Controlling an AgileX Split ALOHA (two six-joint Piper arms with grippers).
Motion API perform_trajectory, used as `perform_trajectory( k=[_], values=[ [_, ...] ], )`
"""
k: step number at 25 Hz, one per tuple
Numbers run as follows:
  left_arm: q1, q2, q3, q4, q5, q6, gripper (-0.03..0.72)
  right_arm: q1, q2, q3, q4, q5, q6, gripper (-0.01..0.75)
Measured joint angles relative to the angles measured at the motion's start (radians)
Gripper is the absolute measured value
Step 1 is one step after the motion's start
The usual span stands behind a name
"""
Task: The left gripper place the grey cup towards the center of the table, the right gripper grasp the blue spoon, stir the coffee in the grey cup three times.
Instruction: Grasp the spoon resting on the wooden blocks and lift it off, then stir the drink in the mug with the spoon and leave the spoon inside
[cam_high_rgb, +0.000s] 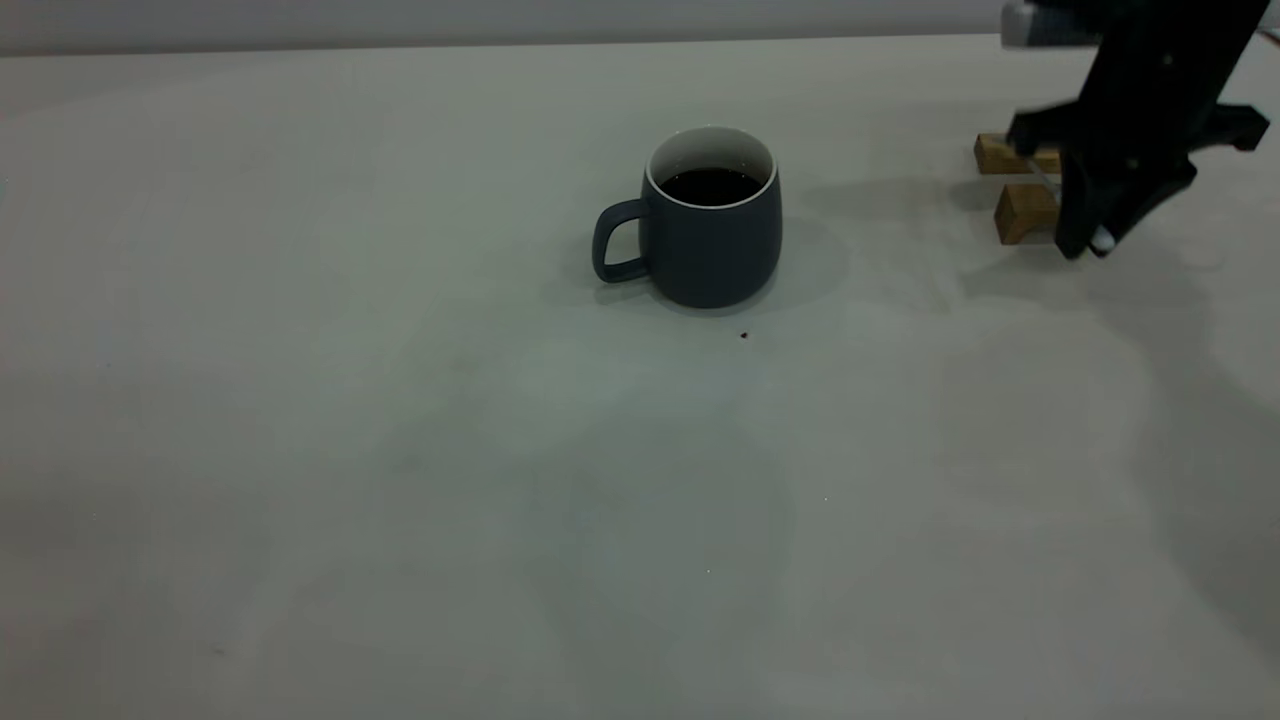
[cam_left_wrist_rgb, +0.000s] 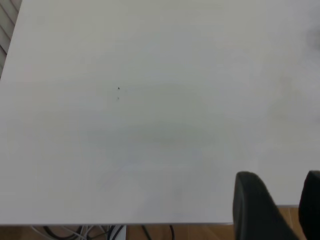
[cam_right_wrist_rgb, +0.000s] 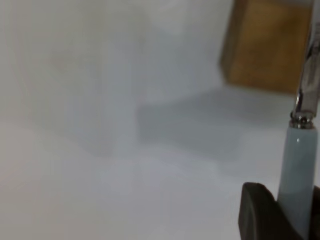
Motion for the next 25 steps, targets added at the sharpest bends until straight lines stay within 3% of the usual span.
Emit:
perform_trajectory(
  k=[7, 13, 25],
  values=[
    [0.000, 0.000, 0.000, 0.000, 0.000, 0.000, 0.297, 0.009, -0.162, 0.000, 0.413, 0.177, 0.000, 0.141],
    [0.000, 0.000, 0.000, 0.000, 0.000, 0.000, 0.297, 0.071, -0.199, 0.000, 0.756, 0.338, 0.028, 0.141],
    [0.000, 0.000, 0.000, 0.000, 0.000, 0.000, 0.297, 0.190, -0.199, 0.000, 1.005, 0.343, 0.118, 0.141]
  ],
)
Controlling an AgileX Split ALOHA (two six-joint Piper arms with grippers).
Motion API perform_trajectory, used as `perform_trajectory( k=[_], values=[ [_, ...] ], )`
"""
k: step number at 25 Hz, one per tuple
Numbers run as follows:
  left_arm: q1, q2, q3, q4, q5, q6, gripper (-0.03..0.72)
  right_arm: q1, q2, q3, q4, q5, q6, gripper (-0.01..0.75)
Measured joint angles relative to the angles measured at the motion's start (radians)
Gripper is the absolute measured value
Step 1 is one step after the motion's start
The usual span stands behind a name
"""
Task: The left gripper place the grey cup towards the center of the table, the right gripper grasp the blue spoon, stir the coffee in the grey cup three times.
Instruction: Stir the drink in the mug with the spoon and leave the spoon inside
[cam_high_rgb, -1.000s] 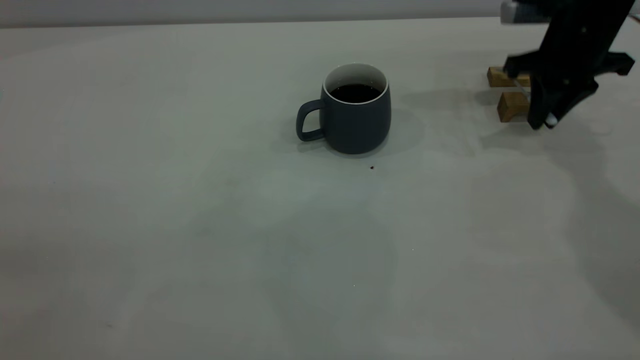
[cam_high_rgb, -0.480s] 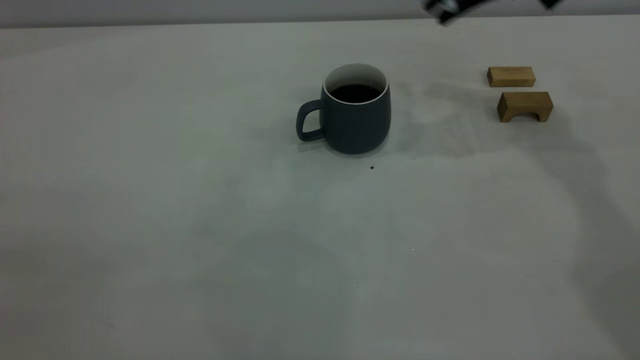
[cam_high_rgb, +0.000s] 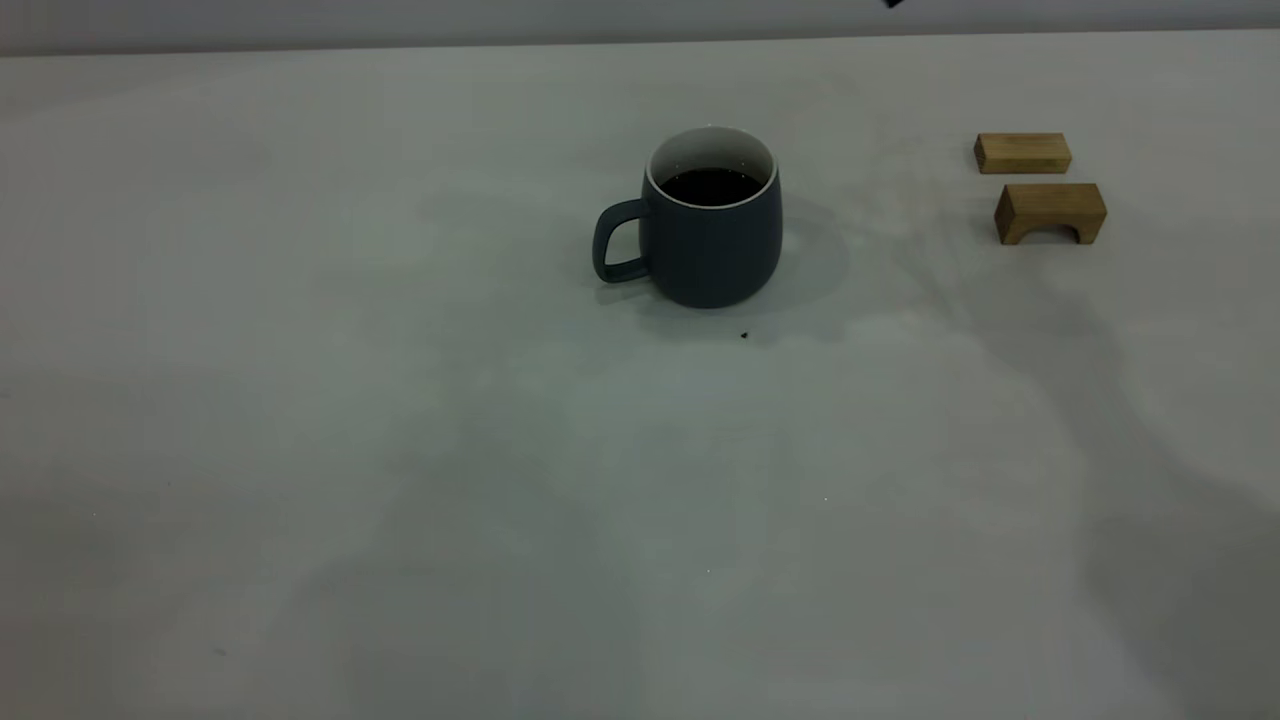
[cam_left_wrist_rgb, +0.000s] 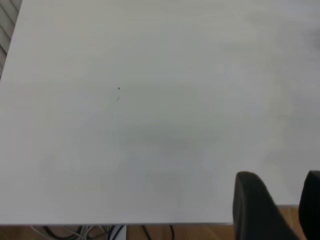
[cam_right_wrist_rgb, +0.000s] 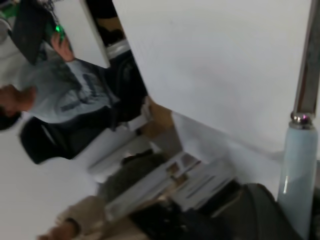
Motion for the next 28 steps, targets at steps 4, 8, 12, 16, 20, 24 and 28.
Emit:
perform_trajectory(
  k=[4, 8, 12, 16, 20, 24, 28],
  values=[
    [0.000, 0.000, 0.000, 0.000, 0.000, 0.000, 0.297, 0.001, 0.000, 0.000, 0.038, -0.005, 0.292, 0.141],
    [0.000, 0.000, 0.000, 0.000, 0.000, 0.000, 0.297, 0.002, 0.000, 0.000, 0.038, -0.007, 0.566, 0.141],
    [0.000, 0.000, 0.000, 0.000, 0.000, 0.000, 0.297, 0.008, 0.013, 0.000, 0.060, -0.007, 0.665, 0.141],
    [0.000, 0.000, 0.000, 0.000, 0.000, 0.000, 0.297, 0.009, 0.070, 0.000, 0.147, -0.008, 0.672, 0.141],
    [0.000, 0.000, 0.000, 0.000, 0.000, 0.000, 0.297, 0.005, 0.114, 0.000, 0.195, -0.041, 0.673, 0.141],
    [0.000, 0.000, 0.000, 0.000, 0.000, 0.000, 0.297, -0.022, 0.150, 0.000, 0.232, -0.047, 0.674, 0.141],
    [0.000, 0.000, 0.000, 0.000, 0.000, 0.000, 0.297, -0.036, 0.187, 0.000, 0.282, -0.052, 0.676, 0.141]
  ],
)
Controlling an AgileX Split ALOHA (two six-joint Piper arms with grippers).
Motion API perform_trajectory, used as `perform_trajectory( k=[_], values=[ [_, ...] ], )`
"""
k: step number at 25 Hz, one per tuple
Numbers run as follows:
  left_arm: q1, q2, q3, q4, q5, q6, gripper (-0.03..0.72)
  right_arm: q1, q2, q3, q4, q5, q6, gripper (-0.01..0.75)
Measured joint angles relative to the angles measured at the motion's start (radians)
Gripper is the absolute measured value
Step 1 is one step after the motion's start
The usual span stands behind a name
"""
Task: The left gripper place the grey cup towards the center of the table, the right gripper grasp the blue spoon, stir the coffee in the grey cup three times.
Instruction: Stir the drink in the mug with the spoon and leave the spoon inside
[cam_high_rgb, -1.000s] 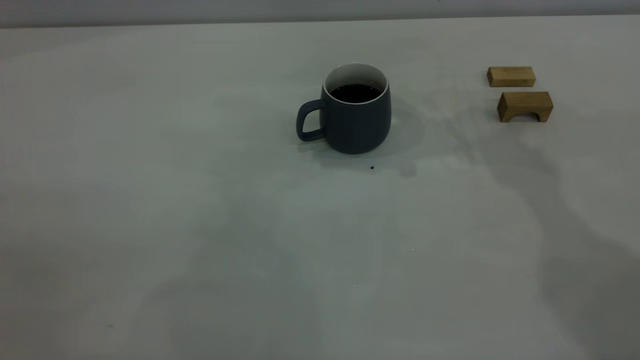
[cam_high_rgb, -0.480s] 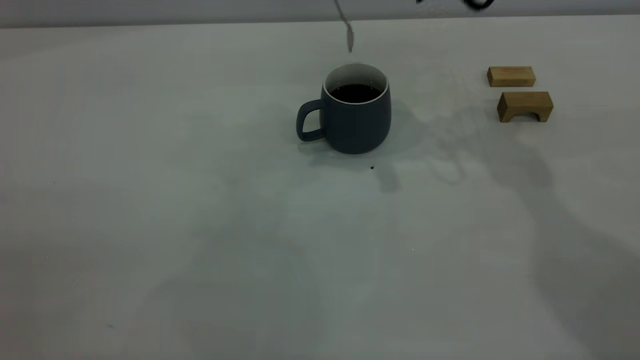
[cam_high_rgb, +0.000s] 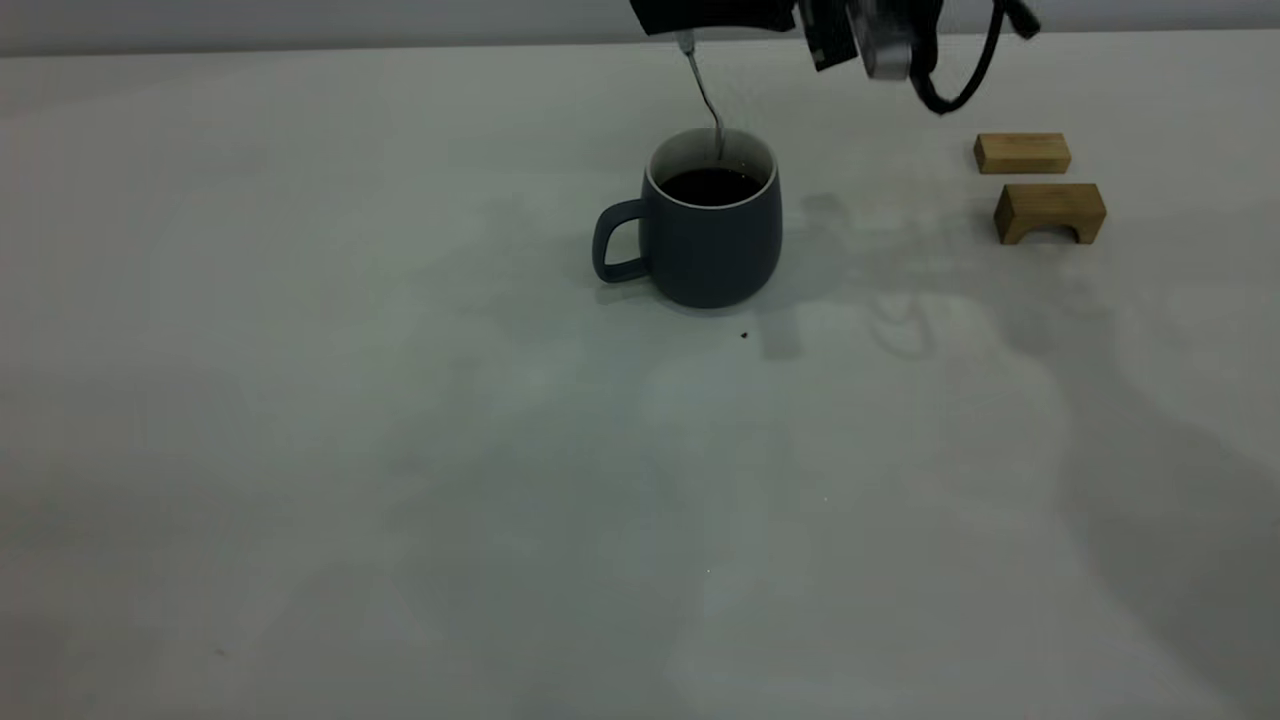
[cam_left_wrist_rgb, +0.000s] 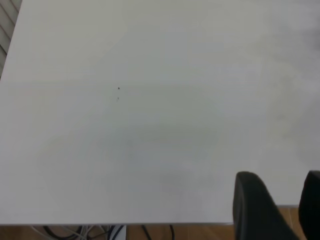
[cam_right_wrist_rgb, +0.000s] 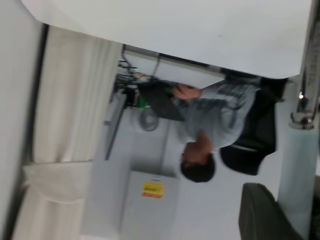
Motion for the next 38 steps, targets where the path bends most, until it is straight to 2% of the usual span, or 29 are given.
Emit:
perform_trajectory(
  k=[16, 23, 26, 32, 38],
  values=[
    [0.000, 0.000, 0.000, 0.000, 0.000, 0.000, 0.297, -0.006, 0.141, 0.000, 0.217, -0.011, -0.009, 0.141],
    [0.000, 0.000, 0.000, 0.000, 0.000, 0.000, 0.297, -0.009, 0.183, 0.000, 0.285, -0.041, -0.202, 0.141],
    [0.000, 0.000, 0.000, 0.000, 0.000, 0.000, 0.297, -0.025, 0.183, 0.000, 0.258, -0.050, -0.218, 0.141],
    [0.000, 0.000, 0.000, 0.000, 0.000, 0.000, 0.297, -0.065, 0.183, -0.001, 0.164, -0.018, -0.087, 0.141],
    [0.000, 0.000, 0.000, 0.000, 0.000, 0.000, 0.297, -0.057, 0.183, -0.002, 0.135, 0.024, 0.072, 0.141]
  ],
)
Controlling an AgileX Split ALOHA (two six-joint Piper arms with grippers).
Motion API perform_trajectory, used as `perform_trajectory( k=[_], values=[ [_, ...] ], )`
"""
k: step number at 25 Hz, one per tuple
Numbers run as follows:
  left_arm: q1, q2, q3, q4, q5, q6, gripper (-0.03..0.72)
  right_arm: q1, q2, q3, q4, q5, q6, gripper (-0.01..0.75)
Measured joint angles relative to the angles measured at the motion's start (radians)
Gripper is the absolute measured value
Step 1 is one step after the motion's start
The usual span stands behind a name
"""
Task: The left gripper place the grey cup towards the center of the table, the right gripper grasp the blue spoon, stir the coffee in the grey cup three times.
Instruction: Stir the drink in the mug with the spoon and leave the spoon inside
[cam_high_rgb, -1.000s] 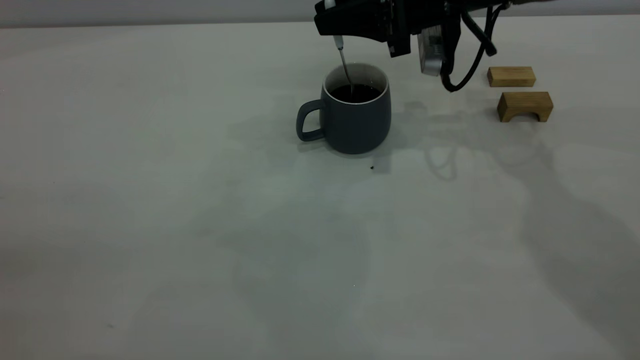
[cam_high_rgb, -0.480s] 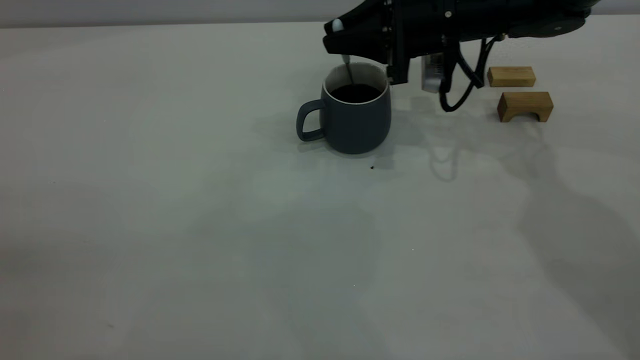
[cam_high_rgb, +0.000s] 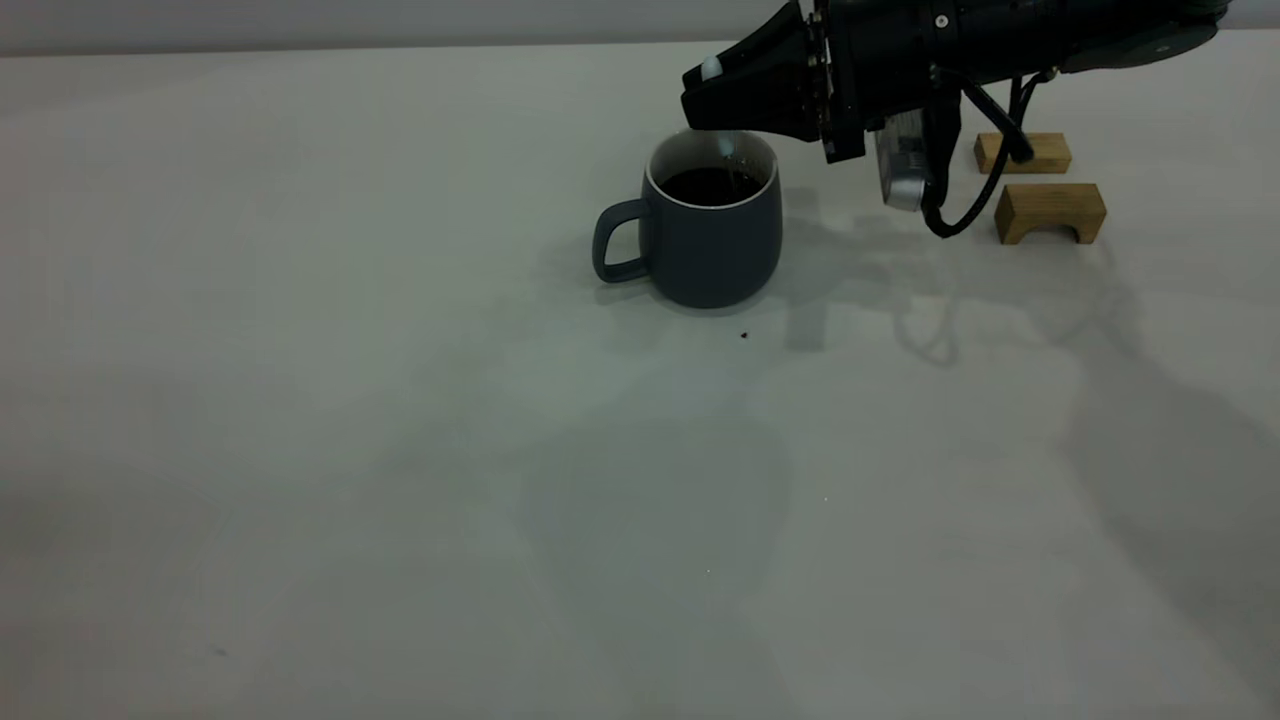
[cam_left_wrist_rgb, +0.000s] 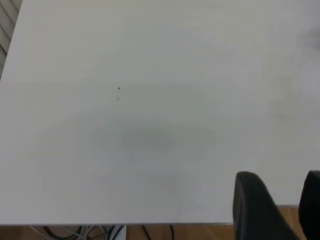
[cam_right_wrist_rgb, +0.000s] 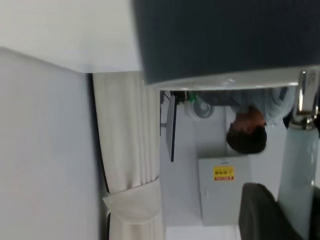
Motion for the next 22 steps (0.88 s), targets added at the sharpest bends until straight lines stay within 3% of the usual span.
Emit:
perform_trajectory(
  k=[5, 9, 15, 22],
  values=[
    [0.000, 0.000, 0.000, 0.000, 0.000, 0.000, 0.297, 0.041, 0.001, 0.000, 0.071, 0.006, -0.016, 0.141],
    [0.000, 0.000, 0.000, 0.000, 0.000, 0.000, 0.297, 0.063, 0.011, 0.000, 0.141, -0.012, -0.142, 0.141],
    [0.000, 0.000, 0.000, 0.000, 0.000, 0.000, 0.297, 0.054, 0.021, 0.000, 0.151, -0.043, -0.303, 0.141],
    [0.000, 0.000, 0.000, 0.001, 0.000, 0.000, 0.297, 0.003, 0.020, -0.001, 0.051, -0.015, -0.269, 0.141]
  ],
)
